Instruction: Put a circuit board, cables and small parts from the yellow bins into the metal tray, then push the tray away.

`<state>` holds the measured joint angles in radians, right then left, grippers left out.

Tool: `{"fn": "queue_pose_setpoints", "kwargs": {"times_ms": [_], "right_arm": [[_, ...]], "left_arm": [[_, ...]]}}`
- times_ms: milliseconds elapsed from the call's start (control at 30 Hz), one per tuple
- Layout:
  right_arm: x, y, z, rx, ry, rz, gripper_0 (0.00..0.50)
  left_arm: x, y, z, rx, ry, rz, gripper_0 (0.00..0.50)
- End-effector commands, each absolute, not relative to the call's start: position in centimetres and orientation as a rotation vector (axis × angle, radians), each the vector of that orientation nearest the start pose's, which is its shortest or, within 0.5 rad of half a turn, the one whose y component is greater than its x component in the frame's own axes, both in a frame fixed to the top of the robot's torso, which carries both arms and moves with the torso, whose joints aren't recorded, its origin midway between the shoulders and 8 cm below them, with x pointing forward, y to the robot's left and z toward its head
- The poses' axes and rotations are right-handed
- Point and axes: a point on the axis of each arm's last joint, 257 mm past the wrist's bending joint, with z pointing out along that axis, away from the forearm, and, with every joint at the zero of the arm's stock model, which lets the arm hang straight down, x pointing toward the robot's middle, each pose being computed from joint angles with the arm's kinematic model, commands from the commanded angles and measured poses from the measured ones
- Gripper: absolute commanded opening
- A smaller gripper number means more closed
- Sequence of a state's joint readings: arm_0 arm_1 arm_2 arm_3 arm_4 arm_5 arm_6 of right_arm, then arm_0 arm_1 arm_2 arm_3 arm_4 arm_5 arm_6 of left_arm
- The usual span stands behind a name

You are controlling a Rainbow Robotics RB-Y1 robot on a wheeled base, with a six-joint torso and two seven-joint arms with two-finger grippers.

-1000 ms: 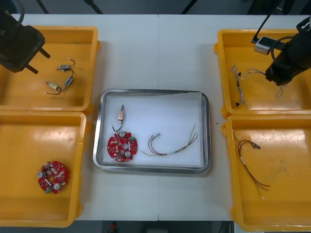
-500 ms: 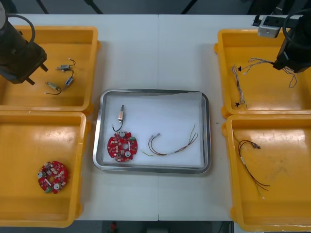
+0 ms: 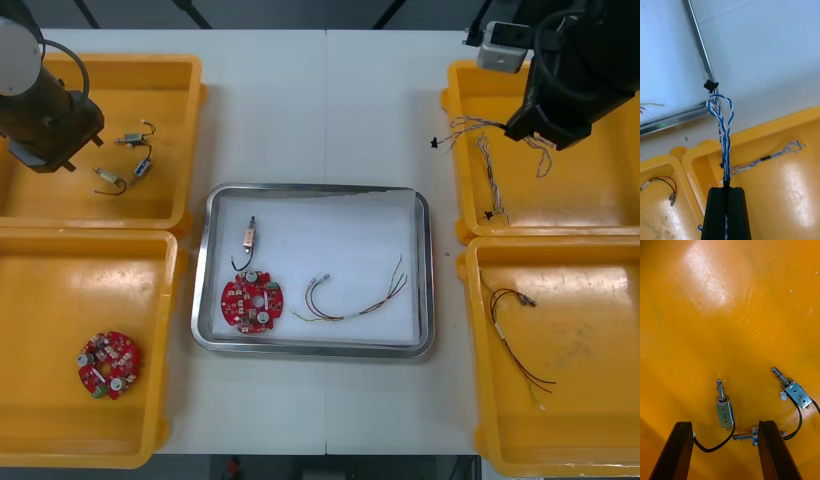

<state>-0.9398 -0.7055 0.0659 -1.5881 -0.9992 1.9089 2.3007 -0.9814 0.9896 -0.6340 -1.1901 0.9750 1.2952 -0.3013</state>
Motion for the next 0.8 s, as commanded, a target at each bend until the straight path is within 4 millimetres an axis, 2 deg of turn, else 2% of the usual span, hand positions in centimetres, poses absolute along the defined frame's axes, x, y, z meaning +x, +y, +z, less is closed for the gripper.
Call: {"fn": "queue_pose_setpoints", "kwargs": {"times_ms": [33, 200, 300, 333, 400, 500, 533, 600, 800], "right_arm": [[50.2, -17.0, -6.4, -1.659, 2.014, -0.018, 0.000], [50.1, -12.4, -8.4, -1.775, 1.889, -0.032, 0.000], [49.7, -9.4, -10.3, -1.848, 1.817, -0.032, 0.000], [49.7, -9.4, -10.3, -1.848, 1.817, -0.032, 0.000], [49.2, -7.7, -11.9, -1.896, 1.782, -0.031, 0.000], [49.0, -6.9, -12.7, -1.923, 1.766, -0.036, 0.000], [48.7, -6.3, -13.7, -1.951, 1.756, -0.043, 0.000], [48.6, -6.0, -14.2, -1.965, 1.748, -0.052, 0.000], [48.0, -4.1, -17.6, -2.037, 1.709, -0.086, 0.000]], "left_arm": [[59.9, 36.6, -14.2, -1.141, 2.310, -0.171, 0.500], [60.3, 36.2, -15.1, -1.141, 2.308, -0.179, 0.500], [60.7, 35.9, -16.3, -1.103, 2.309, -0.166, 0.500], [60.7, 35.9, -16.3, -1.103, 2.309, -0.166, 0.500], [60.4, 35.4, -17.2, -1.100, 2.324, -0.162, 0.500], [60.5, 35.0, -17.5, -1.106, 2.326, -0.169, 0.500], [60.5, 34.8, -17.8, -1.115, 2.329, -0.173, 0.500], [60.5, 34.8, -18.1, -1.122, 2.332, -0.172, 0.500], [60.7, 34.4, -19.9, -1.113, 2.335, -0.171, 0.500]]}}
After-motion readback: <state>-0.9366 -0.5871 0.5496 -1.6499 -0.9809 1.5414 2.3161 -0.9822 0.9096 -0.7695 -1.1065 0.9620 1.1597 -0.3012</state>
